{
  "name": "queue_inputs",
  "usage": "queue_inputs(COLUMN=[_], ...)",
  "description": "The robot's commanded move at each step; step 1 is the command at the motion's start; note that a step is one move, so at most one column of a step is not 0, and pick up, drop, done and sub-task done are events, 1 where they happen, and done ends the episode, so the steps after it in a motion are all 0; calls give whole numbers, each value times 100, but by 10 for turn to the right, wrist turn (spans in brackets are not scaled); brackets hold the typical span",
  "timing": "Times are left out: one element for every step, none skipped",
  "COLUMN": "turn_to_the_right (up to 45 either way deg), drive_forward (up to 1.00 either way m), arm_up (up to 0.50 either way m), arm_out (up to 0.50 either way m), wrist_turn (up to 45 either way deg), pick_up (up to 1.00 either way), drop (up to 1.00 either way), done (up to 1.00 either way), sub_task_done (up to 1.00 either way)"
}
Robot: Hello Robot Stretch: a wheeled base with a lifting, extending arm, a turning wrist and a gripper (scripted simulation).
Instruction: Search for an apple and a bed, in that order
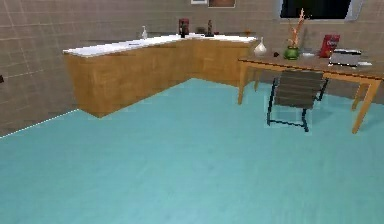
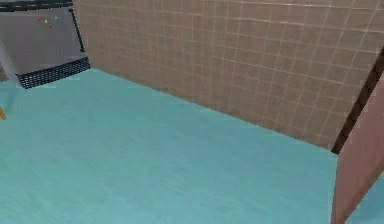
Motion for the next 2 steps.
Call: queue_inputs(turn_to_the_right=[0, 0], drive_forward=[100, 100], arm_up=[0, 0], arm_out=[0, 0], wrist_turn=[0, 0], pick_up=[0, 0], drop=[0, 0], done=[0, 0], sub_task_done=[0, 0])
